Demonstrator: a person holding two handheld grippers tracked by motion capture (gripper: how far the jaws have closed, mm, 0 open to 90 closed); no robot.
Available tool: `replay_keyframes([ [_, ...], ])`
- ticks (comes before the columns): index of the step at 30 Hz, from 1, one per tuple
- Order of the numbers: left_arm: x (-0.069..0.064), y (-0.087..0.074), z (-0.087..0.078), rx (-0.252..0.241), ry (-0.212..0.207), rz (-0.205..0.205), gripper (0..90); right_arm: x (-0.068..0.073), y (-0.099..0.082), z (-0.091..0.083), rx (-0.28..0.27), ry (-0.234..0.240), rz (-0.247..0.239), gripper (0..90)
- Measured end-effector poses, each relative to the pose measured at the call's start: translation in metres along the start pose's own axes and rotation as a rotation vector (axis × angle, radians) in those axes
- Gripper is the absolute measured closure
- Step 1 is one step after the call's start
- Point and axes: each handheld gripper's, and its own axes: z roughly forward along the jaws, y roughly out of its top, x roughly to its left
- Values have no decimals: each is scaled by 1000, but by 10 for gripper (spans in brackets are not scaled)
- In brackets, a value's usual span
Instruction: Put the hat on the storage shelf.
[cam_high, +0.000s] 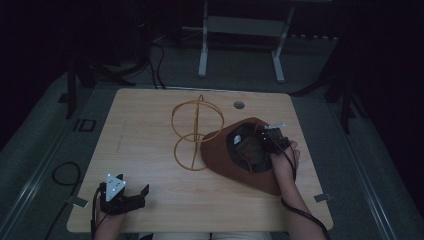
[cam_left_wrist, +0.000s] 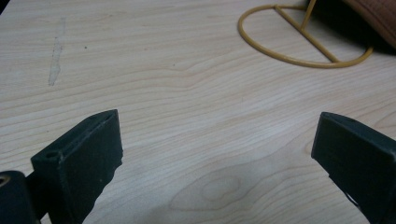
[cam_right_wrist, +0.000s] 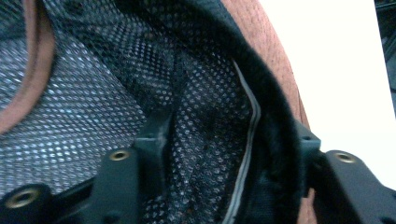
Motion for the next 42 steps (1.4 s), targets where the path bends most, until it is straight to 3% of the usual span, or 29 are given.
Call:
replay_keyframes([
  [1, 0, 0, 0, -1, 0, -2, 26, 0, 0, 0, 0, 0, 0, 541],
  [3, 0, 0, 0, -2, -14, -9, 26, -1, -1, 0, 0, -17, 7, 639],
  [4, 0, 0, 0, -5, -13, -11, 26, -2, -2, -1, -5, -38, 4, 762],
  [7, 0, 0, 0, -1, -13, -13, 26, -6, -3, -4, -23, -30, 23, 825],
  [10, 1, 0, 0, -1, -14, -24, 26, -11, -2, -7, -42, -13, 53, 835],
  [12, 1, 0, -1, -5, -14, -30, 26, -18, -1, -14, -70, 23, 94, 839],
  [13, 1, 0, -1, -3, -9, -31, 26, -24, 2, -25, -107, 28, 111, 841],
  [18, 1, 1, -1, -3, 9, -30, 32, -37, 8, -46, -182, 50, 162, 842],
  [22, 0, 3, -3, -5, 22, -41, 47, -50, 14, -74, -252, 82, 208, 843],
  [25, -2, 7, -5, 3, 23, -42, 47, -53, 15, -85, -280, 83, 210, 843],
  [29, -9, 14, -9, 12, -13, -17, 47, -61, 16, -111, -344, 103, 219, 843],
  [35, -28, 31, -11, 12, -75, 35, 47, -69, 11, -128, -382, 132, 238, 843],
  [42, -64, 58, -9, 7, -198, 97, 48, -69, -6, -145, -410, 168, 228, 842],
])
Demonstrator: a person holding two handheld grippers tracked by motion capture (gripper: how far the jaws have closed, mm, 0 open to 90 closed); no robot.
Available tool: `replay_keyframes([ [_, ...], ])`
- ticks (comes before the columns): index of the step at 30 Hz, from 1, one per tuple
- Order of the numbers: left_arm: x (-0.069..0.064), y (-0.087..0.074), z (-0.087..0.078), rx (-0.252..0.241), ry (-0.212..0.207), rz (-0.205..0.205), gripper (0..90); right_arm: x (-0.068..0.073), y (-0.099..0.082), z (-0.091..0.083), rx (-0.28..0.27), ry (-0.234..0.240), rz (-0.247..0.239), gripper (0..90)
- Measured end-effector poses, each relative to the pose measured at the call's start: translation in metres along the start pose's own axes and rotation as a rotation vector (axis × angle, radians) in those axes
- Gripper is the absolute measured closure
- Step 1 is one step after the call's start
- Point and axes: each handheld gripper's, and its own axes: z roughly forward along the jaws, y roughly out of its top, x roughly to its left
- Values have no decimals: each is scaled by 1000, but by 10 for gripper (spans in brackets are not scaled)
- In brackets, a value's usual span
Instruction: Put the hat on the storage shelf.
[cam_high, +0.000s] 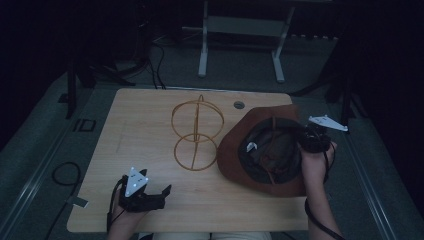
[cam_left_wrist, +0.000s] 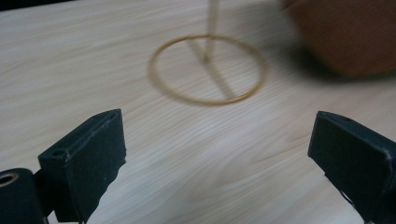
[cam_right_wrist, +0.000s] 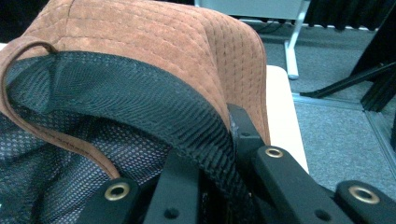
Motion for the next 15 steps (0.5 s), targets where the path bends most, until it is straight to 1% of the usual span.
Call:
replay_keyframes([
  [4, -21, 20, 6, 3, -70, 56, 52, 3, -7, -7, -9, 6, -7, 842],
  [7, -34, 33, 12, 3, -99, 86, 56, 5, -12, -11, -8, 18, -11, 841],
  [10, -44, 47, 19, 4, -119, 109, 59, 8, -17, -15, -7, 26, -21, 842],
  [11, -47, 52, 21, 2, -119, 121, 59, 9, -19, -16, -7, 30, -23, 842],
  [15, -60, 69, 29, -14, -142, 149, 66, 11, -24, -19, -4, 46, -12, 842],
])
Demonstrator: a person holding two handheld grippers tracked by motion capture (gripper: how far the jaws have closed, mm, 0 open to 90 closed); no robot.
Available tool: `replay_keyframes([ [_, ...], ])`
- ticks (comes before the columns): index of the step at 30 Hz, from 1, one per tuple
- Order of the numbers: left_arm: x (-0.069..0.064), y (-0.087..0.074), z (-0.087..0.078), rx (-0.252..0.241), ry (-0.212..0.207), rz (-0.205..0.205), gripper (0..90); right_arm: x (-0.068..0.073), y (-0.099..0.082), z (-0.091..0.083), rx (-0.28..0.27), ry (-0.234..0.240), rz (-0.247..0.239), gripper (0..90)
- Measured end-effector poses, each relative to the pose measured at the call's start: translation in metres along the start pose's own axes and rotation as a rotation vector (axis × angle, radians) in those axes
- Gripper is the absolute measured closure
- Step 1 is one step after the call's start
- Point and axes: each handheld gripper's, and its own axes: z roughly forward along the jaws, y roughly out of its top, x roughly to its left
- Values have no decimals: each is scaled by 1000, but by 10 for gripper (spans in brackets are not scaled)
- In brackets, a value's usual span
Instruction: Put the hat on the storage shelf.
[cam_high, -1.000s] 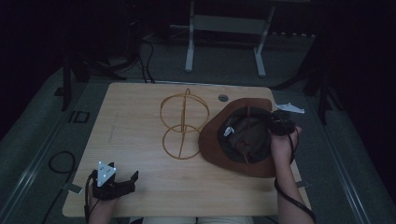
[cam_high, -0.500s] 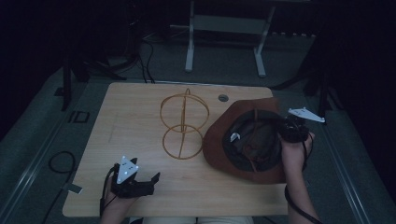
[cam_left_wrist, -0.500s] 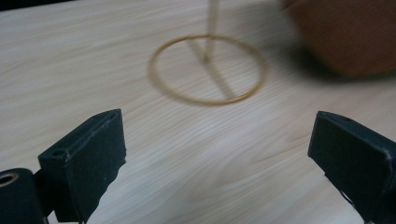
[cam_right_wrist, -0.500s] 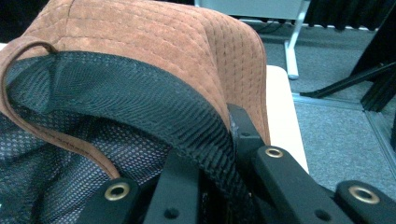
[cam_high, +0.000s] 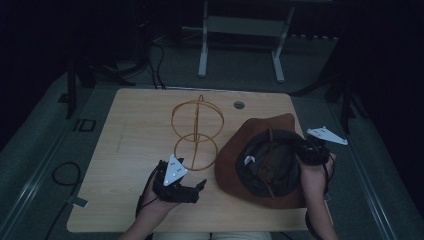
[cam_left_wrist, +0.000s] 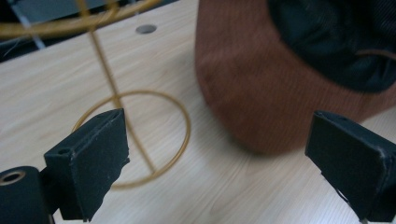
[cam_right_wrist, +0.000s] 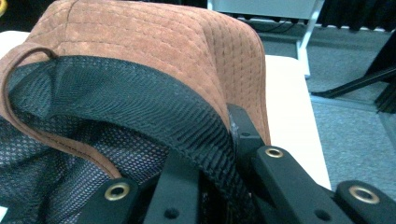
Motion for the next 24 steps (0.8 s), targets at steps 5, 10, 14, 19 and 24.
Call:
replay_keyframes([
  [5, -10, 19, 12, -10, -31, 28, 78, 3, 0, -1, 4, 14, -6, 842],
  [10, -16, 41, 26, -21, -54, 57, 92, 4, 2, -4, -5, 13, -12, 842],
  [14, -19, 60, 40, -23, -70, 68, 97, 3, 3, -6, -13, 16, -6, 841],
  [19, -29, 79, 61, -21, -75, 106, 107, 4, 4, -9, -20, 16, -8, 841],
  [24, -41, 95, 81, 0, -83, 133, 131, 5, 5, -12, -25, 26, -14, 841],
])
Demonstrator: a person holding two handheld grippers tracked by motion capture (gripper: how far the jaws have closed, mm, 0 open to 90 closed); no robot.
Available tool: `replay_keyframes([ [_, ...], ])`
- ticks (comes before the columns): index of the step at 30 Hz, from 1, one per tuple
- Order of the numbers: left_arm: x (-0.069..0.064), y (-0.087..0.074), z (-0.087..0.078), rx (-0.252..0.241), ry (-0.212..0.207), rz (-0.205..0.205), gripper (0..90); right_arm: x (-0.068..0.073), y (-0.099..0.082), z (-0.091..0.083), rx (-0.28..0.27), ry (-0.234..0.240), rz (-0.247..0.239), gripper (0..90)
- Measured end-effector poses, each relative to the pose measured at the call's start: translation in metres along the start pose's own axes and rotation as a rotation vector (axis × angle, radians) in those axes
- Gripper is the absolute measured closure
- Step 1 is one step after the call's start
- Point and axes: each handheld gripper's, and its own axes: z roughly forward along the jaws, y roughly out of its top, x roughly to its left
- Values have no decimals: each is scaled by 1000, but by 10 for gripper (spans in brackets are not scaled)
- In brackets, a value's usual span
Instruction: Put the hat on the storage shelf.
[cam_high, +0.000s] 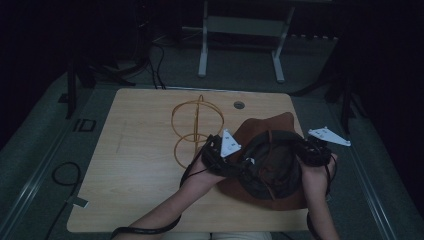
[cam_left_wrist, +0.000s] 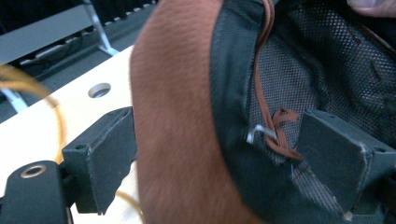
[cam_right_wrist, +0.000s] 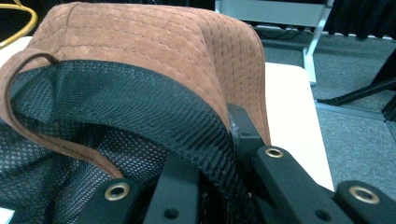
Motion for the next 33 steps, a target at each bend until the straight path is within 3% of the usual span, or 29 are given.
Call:
replay_keyframes([
  [5, -4, 13, 20, 11, 34, 6, 152, 1, 2, -4, -13, 7, -3, 840],
  [9, -6, 20, 32, 16, 61, -15, 154, 1, 4, -8, -20, 10, -9, 841],
  [11, -6, 22, 36, 11, 93, -18, 163, 2, 4, -9, -20, 20, -8, 840],
  [16, -7, 25, 49, 55, 117, -11, 166, 5, 4, -14, -28, 43, -9, 840],
  [20, -9, 25, 57, 89, 145, 32, 363, 8, 5, -20, -37, 53, -15, 840],
  [21, -9, 25, 57, 89, 145, 32, 417, 8, 5, -22, -36, 55, -14, 840],
  [22, -8, 25, 58, 94, 148, 31, 417, 8, 5, -22, -36, 55, -14, 840],
  [25, -6, 25, 62, 100, 135, 28, 605, 9, 3, -25, -39, 64, -21, 839],
  [26, -7, 26, 62, 102, 136, 33, 705, 9, 0, -27, -39, 72, -19, 839],
  [27, -7, 26, 64, 106, 140, 40, 705, 9, 0, -27, -39, 72, -19, 839],
  [29, -7, 27, 65, 100, 148, 45, 830, 11, -3, -29, -33, 75, -26, 837],
  [33, -5, 33, 66, 92, 159, 31, 859, 11, -6, -31, -26, 74, -23, 832],
])
